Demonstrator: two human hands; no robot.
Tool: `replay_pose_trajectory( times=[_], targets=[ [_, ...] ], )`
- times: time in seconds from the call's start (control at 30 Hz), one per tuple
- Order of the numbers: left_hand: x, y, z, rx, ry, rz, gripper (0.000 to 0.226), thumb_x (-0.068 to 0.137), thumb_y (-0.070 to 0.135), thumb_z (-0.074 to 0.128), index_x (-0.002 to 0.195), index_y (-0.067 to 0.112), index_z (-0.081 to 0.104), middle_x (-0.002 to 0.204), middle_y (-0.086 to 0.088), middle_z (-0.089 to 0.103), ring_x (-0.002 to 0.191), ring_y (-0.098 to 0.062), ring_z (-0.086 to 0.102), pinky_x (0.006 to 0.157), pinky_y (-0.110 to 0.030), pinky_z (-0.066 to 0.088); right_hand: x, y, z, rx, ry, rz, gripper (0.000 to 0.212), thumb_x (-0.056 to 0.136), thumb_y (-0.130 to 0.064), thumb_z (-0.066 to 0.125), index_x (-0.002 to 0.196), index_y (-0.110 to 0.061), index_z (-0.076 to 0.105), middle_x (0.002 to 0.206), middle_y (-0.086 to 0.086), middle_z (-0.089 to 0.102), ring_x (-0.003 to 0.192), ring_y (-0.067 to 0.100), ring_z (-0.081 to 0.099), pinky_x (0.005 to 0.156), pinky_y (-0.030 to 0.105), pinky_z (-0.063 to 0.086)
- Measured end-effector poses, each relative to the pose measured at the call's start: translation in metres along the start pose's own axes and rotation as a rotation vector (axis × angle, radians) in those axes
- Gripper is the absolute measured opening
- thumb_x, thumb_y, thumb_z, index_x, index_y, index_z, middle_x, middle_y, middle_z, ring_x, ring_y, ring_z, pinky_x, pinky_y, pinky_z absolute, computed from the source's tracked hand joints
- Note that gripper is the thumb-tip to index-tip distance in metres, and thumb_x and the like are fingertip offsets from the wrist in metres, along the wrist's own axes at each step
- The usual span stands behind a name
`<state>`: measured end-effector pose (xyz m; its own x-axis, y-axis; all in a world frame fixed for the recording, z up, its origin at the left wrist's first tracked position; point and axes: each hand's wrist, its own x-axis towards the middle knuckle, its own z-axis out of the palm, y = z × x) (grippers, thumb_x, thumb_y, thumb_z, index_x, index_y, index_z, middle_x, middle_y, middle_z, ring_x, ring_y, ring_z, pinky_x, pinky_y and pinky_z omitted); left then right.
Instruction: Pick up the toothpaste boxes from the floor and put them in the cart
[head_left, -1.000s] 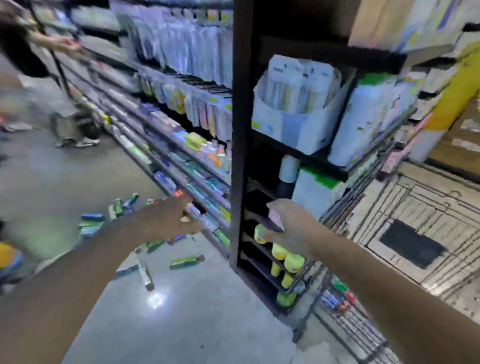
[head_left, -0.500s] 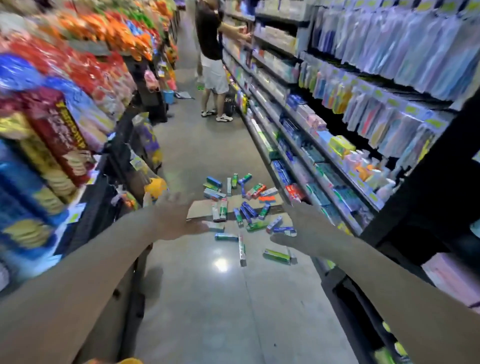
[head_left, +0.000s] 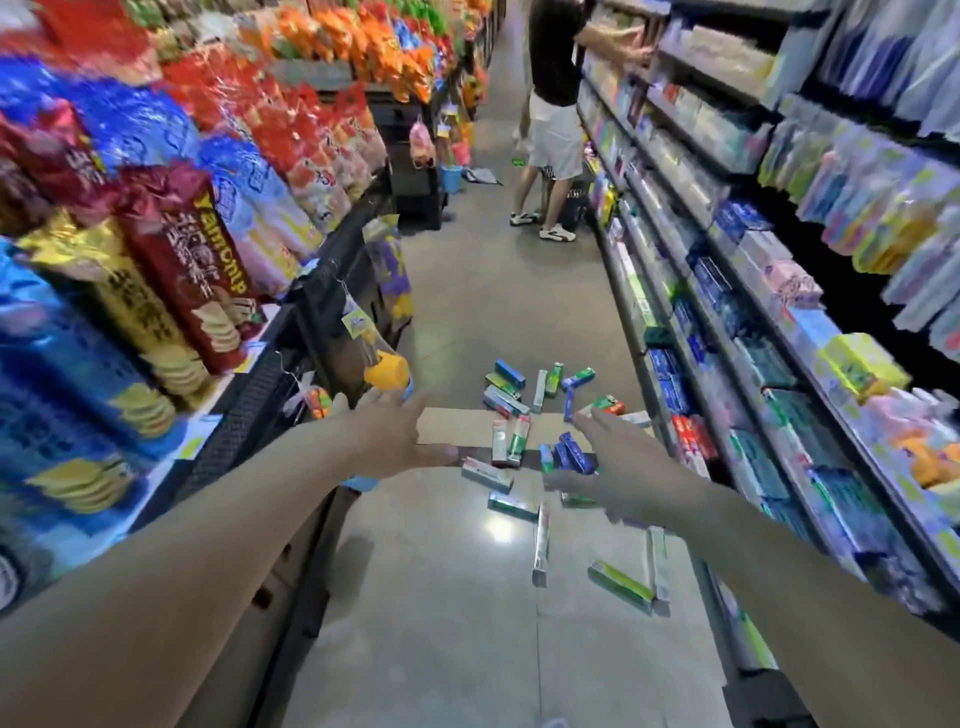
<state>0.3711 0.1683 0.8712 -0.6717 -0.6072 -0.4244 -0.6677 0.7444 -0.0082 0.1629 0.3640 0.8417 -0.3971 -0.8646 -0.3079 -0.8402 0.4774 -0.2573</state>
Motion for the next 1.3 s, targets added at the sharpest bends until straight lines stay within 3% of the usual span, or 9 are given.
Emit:
replay_pose_trajectory(
  times=[0.1,0.2,0.43,0.63,0.77,0.93,1.13,1.3],
  targets=[
    [0.04,0.009,-0.009,-0.007,-0.016,-0.031,0.1,0.08,0.084,0.034,0.158,0.03,0.002,0.162,-0.005,0.021,0.15,-0.032,0.013,0.114,-0.062,0.015,0.042,0.026,-0.013,-0.032,-0.022,-0.003,0.103,0.08,-0.083,0.044,0.158,-0.025,0.009,0.166,0.002,0.008,0.152,0.025,0.011,0.121,0.048,0.021],
    [0.081,0.018,-0.026,-0.009,0.006,-0.047,0.098,0.079,0.086,0.033,0.158,0.034,0.003,0.163,-0.003,0.017,0.15,-0.03,0.012,0.116,-0.064,0.013,0.085,0.043,-0.03,-0.06,-0.019,-0.035,0.103,0.08,-0.082,0.045,0.158,-0.023,0.01,0.165,0.003,0.012,0.149,0.025,0.018,0.118,0.046,0.025],
    [0.162,0.024,-0.044,-0.042,-0.038,-0.039,0.097,0.084,0.081,0.036,0.158,0.03,-0.002,0.166,-0.004,0.005,0.153,-0.029,0.005,0.119,-0.06,0.005,0.166,0.073,-0.037,-0.041,-0.059,-0.01,0.102,0.083,-0.077,0.05,0.158,-0.022,0.006,0.166,0.005,0.006,0.151,0.026,0.013,0.121,0.046,0.02],
    [0.26,0.009,-0.042,-0.006,-0.094,0.035,0.101,0.082,0.083,0.035,0.159,0.03,0.0,0.166,-0.002,0.007,0.153,-0.027,0.005,0.119,-0.062,0.005,0.243,0.089,-0.024,0.016,-0.041,0.019,0.095,0.085,-0.07,0.055,0.157,-0.021,0.016,0.163,0.003,0.019,0.148,0.024,0.023,0.117,0.042,0.028],
    [0.341,0.0,-0.048,0.009,-0.113,0.123,0.099,0.084,0.081,0.036,0.159,0.028,0.0,0.167,-0.005,0.005,0.153,-0.027,0.001,0.118,-0.061,0.007,0.303,0.102,-0.015,0.043,-0.097,0.134,0.1,0.083,-0.073,0.055,0.158,-0.023,0.01,0.164,0.004,0.017,0.149,0.025,0.022,0.117,0.043,0.028],
    [0.431,-0.002,-0.053,0.055,-0.176,0.24,0.096,0.086,0.079,0.036,0.159,0.026,0.004,0.166,-0.005,0.007,0.153,-0.029,0.0,0.119,-0.063,0.003,0.362,0.125,-0.004,0.112,-0.143,0.256,0.098,0.081,-0.075,0.056,0.155,-0.019,0.023,0.154,0.003,0.036,0.139,0.025,0.038,0.11,0.043,0.038],
    [0.525,0.025,-0.01,0.098,-0.236,0.341,0.095,0.086,0.079,0.039,0.158,0.023,0.012,0.163,-0.008,0.018,0.15,-0.03,0.012,0.119,-0.06,0.009,0.414,0.162,0.039,0.205,-0.161,0.373,0.086,0.082,-0.067,0.063,0.148,-0.02,0.034,0.144,0.004,0.045,0.13,0.025,0.047,0.1,0.042,0.045],
    [0.596,0.056,0.069,0.118,-0.281,0.371,0.093,0.085,0.077,0.043,0.157,0.023,0.016,0.163,-0.008,0.021,0.149,-0.03,0.018,0.119,-0.057,0.013,0.46,0.208,0.119,0.237,-0.233,0.432,0.08,0.086,-0.061,0.062,0.146,-0.016,0.034,0.145,0.007,0.045,0.132,0.026,0.046,0.099,0.038,0.044]
  ],
)
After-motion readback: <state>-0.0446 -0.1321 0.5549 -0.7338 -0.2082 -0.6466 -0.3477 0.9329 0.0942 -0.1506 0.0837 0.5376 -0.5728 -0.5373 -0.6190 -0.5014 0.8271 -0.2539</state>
